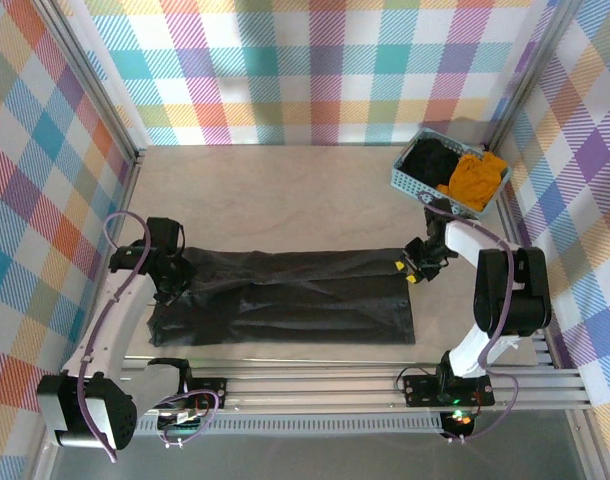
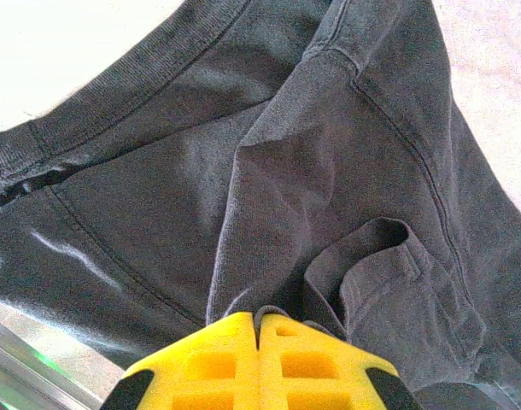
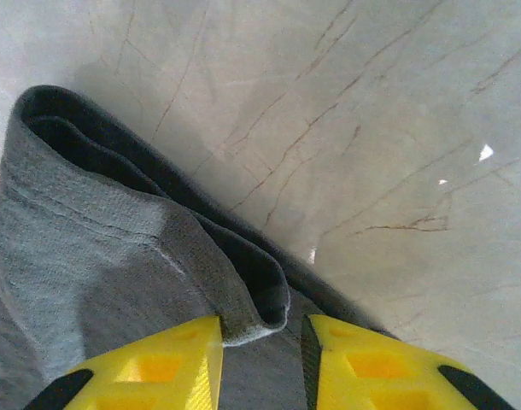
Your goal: Fold and stack the t-shirts
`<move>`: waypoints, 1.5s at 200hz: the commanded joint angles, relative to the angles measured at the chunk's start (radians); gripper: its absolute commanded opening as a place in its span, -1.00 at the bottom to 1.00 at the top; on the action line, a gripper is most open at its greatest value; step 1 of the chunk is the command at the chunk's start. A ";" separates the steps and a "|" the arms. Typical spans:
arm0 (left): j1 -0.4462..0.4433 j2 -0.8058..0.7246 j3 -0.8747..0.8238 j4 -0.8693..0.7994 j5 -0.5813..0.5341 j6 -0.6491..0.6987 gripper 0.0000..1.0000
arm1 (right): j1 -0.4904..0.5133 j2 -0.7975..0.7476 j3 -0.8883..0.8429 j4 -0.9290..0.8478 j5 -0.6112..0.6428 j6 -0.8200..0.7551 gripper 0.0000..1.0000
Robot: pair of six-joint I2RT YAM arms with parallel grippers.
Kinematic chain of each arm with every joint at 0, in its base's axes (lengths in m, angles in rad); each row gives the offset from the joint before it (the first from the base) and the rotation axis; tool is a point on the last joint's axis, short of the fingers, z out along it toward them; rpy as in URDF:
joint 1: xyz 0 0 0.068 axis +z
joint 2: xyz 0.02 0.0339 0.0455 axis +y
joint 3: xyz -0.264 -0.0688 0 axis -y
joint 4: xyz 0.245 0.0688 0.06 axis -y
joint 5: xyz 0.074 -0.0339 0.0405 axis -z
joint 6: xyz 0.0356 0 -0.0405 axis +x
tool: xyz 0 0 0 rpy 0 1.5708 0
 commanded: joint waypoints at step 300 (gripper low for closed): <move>-0.003 -0.087 0.126 -0.094 -0.111 -0.008 -1.00 | 0.012 -0.263 -0.012 -0.221 0.049 -0.013 -1.00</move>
